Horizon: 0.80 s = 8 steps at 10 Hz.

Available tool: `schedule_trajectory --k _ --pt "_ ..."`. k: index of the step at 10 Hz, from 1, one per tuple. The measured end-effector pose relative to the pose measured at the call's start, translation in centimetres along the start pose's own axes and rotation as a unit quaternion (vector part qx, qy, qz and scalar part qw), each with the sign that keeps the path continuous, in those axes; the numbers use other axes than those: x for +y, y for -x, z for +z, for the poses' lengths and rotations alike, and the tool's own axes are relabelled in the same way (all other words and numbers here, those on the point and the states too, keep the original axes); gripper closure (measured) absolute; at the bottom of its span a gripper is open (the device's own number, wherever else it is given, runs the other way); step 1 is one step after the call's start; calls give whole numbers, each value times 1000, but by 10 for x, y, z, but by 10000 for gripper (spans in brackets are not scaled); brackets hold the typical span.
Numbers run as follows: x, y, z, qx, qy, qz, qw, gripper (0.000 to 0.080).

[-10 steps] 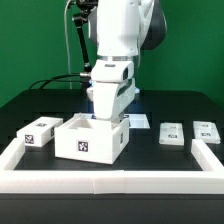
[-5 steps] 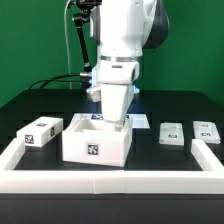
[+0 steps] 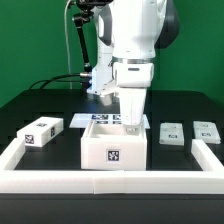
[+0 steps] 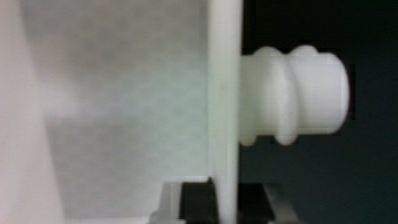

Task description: Assemble cabinet

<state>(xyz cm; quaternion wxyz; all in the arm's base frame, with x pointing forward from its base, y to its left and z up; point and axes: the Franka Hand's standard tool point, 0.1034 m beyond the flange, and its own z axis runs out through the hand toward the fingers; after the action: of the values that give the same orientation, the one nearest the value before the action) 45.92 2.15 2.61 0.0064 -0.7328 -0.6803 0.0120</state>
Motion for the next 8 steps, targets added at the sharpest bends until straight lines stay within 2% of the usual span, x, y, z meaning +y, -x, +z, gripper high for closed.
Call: schedule_trajectory --k 2,3,4,6,8 --pt "0 -1 1 0 -1 -1 1000 765" --pt "4 -8 1 2 1 -8 1000 765" --pt "11 -19 0 5 4 -17 1000 765" --pt "23 -38 0 5 1 -29 1000 765" --pt "38 -58 -1 9 9 -40 999 765"
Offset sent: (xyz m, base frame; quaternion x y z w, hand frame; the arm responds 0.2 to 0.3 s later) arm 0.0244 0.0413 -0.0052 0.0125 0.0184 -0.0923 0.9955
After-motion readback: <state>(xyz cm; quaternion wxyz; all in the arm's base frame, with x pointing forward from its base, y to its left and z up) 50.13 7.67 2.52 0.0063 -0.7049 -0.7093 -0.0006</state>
